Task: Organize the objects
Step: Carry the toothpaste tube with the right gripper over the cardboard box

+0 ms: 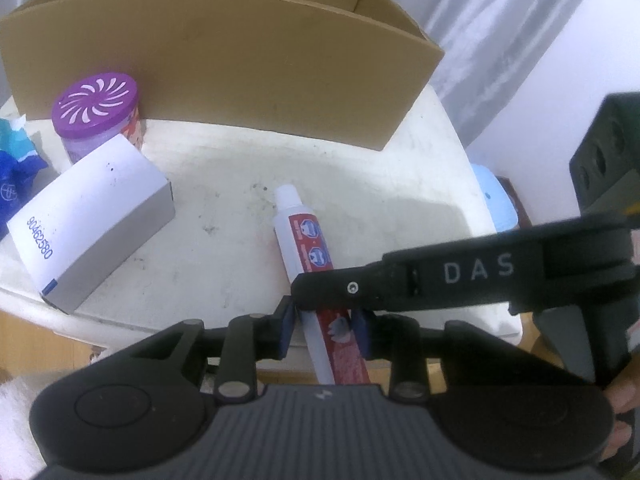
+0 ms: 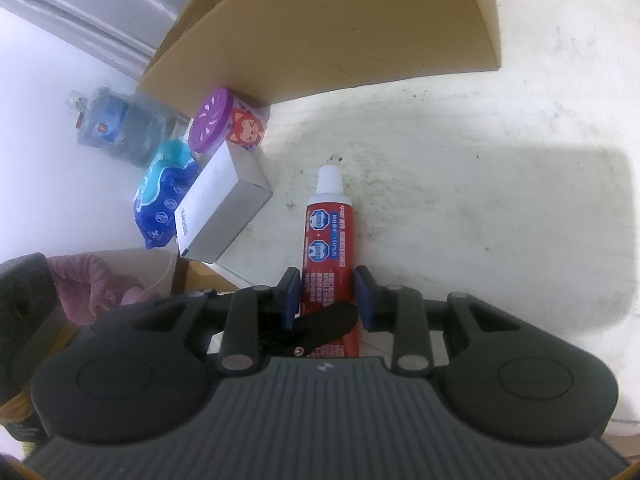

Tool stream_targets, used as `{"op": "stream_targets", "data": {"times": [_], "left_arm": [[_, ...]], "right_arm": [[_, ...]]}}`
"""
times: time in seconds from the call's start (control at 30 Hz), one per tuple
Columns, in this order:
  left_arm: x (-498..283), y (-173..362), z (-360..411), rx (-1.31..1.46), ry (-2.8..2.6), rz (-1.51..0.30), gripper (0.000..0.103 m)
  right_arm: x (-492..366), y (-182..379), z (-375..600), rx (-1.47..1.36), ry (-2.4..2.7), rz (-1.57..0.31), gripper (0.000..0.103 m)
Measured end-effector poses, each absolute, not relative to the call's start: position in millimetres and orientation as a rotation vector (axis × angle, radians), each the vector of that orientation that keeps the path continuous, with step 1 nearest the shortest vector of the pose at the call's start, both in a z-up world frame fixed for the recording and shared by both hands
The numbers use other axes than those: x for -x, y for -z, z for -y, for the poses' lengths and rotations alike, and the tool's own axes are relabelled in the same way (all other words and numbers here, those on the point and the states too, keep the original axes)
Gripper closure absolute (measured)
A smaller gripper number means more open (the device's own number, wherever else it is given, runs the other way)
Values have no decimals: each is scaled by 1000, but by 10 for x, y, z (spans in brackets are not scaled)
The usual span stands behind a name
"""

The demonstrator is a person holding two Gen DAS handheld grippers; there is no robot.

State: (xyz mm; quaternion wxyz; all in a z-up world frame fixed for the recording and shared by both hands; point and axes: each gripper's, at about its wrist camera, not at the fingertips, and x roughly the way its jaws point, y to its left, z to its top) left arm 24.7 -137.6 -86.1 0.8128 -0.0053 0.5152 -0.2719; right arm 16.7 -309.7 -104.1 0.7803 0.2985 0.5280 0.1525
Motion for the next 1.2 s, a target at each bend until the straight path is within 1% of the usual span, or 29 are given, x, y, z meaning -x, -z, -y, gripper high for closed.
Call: {"op": "stream_targets", "data": {"times": [0.07, 0.5, 0.87, 1.2], "left_arm": [[-267, 908, 1388, 13, 580, -1098, 71], [-176, 657, 1310, 12, 559, -1032, 72], [-166, 202, 1196, 0, 527, -917, 72], [-372, -203, 1241, -38, 528, -823, 72]], "right_arm": [[-185, 1036, 3086, -652, -328, -1142, 75], [-172, 807, 3018, -616, -349, -1101, 75], [-232, 375, 2963, -569, -409, -1008, 74], [-423, -76, 3004, -552, -448, -913, 75]]}}
